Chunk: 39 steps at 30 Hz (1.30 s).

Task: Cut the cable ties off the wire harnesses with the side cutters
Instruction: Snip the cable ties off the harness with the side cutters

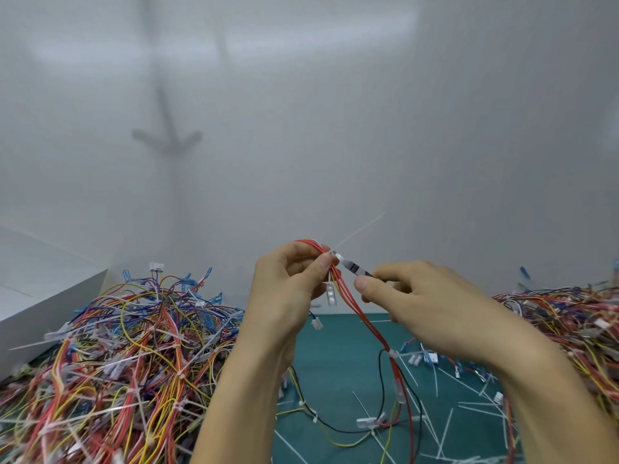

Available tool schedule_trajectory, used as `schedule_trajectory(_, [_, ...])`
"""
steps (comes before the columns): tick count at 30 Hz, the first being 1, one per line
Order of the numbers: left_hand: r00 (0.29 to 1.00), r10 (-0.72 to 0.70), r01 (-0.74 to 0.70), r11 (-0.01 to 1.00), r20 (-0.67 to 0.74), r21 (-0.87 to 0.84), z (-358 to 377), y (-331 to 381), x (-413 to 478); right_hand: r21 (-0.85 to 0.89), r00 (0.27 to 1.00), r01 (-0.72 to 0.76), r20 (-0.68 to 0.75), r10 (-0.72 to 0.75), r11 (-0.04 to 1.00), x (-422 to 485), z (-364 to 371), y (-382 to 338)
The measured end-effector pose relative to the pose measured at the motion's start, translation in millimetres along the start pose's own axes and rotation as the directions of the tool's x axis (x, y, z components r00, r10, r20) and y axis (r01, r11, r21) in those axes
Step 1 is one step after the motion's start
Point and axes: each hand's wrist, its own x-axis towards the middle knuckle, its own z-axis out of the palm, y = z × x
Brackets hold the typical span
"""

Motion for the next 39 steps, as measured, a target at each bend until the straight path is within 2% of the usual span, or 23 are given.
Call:
schedule_trajectory(14, [0.999, 0.002, -0.006, 0.997, 0.045, 0.082, 0.1, 0.6, -1.1, 0.023, 0.999, 0.005, -0.036, -0.004, 1.000, 0.8, 1.0, -1.3])
schedule_trajectory(25, [0.996, 0.062, -0.068, 0.992, 0.064, 0.103, -2.2, 3.1, -1.8, 0.301, 0.995, -0.028, 0.096, -0.001, 0.953, 1.2, 4.4, 0.3])
schedule_trajectory(39, [0.992, 0.086, -0.093, 0.993, 0.090, 0.076, -1.1, 8.1, -4.1, 0.383, 0.988, -0.057, 0.157, -0.004, 0.922, 0.6, 3.2, -0.1])
